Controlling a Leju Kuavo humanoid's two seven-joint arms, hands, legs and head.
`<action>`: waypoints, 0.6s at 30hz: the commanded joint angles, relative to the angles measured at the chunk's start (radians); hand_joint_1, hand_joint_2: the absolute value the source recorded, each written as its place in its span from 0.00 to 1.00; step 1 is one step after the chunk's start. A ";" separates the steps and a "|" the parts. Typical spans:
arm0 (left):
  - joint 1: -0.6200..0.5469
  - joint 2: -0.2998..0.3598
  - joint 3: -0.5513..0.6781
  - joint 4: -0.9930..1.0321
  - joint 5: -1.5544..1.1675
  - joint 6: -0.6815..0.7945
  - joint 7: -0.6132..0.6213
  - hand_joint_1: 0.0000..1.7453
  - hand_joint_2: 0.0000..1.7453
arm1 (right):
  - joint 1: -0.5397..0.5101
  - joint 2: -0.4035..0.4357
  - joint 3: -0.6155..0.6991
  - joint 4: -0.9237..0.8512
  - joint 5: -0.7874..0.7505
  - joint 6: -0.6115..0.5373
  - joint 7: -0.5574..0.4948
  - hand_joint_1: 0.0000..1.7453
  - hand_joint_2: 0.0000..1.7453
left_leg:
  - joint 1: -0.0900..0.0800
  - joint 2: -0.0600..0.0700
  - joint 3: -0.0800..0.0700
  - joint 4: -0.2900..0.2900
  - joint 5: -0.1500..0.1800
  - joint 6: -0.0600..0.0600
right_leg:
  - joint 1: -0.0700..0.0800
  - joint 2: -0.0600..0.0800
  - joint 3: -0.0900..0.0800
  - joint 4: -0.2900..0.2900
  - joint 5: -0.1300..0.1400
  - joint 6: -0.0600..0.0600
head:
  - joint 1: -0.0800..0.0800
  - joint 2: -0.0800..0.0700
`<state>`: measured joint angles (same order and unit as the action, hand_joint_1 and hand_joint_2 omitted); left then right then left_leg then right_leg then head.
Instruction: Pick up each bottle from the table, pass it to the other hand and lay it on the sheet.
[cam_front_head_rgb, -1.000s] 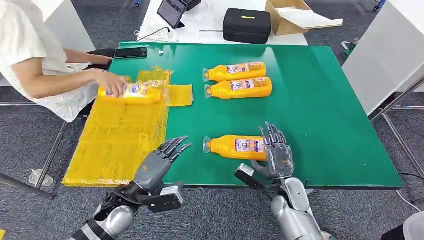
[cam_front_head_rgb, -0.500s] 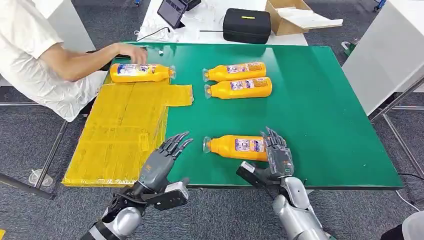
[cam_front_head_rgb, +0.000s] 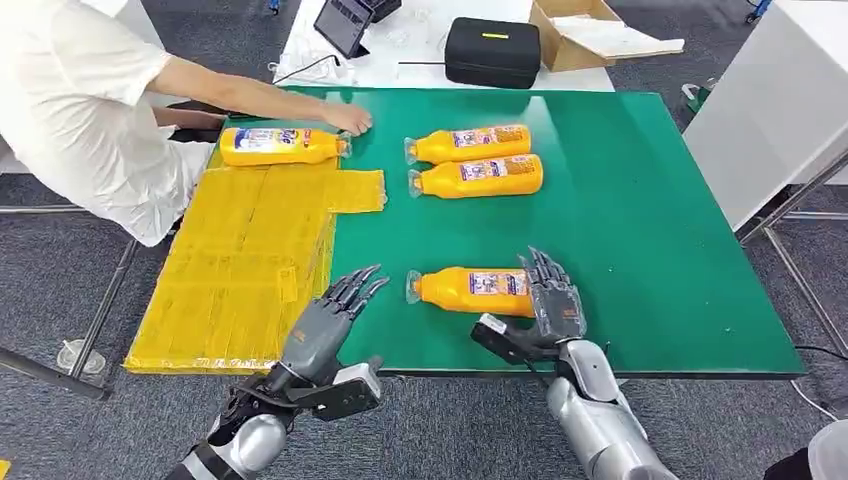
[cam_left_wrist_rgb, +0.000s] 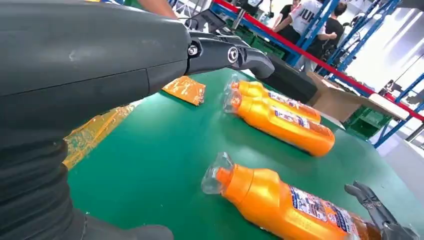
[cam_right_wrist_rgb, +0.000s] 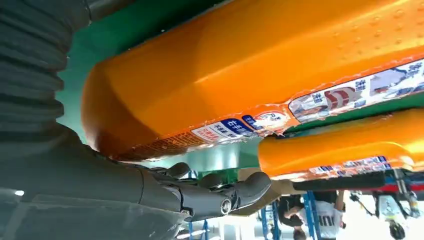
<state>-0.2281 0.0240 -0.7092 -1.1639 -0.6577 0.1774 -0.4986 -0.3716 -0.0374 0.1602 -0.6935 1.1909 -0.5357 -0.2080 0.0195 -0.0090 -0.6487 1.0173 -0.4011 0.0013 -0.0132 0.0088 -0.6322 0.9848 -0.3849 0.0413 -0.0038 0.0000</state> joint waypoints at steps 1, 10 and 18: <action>-0.029 -0.016 0.000 0.048 -0.007 -0.008 0.022 0.00 1.00 | -0.077 -0.045 0.123 0.088 0.064 0.146 0.134 0.00 1.00 | 0.000 0.000 0.004 0.000 -0.001 0.001 | 0.000 -0.002 0.004 0.000 -0.001 -0.001 | 0.000 0.000; -0.043 -0.038 -0.002 0.090 -0.018 0.007 0.026 0.00 1.00 | -0.145 -0.058 0.195 0.116 0.078 0.313 0.193 0.00 1.00 | 0.000 0.000 0.008 -0.001 0.001 0.001 | 0.000 -0.003 0.008 -0.001 0.001 -0.002 | 0.000 0.000; -0.051 -0.042 0.002 0.108 -0.026 0.014 0.028 0.00 1.00 | -0.184 -0.055 0.242 0.147 0.070 0.419 0.224 0.00 1.00 | 0.000 0.000 0.009 0.000 0.001 0.001 | 0.000 -0.001 0.008 -0.001 0.003 -0.001 | 0.000 0.000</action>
<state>-0.2327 -0.0053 -0.7092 -1.1379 -0.6722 0.1888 -0.4768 -0.5130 -0.0725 0.3155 -0.6710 1.2642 -0.2132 -0.0126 0.0193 -0.0082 -0.6411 1.0173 -0.3999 0.0021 -0.0133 0.0091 -0.6256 0.9843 -0.3821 0.0411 -0.0042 0.0000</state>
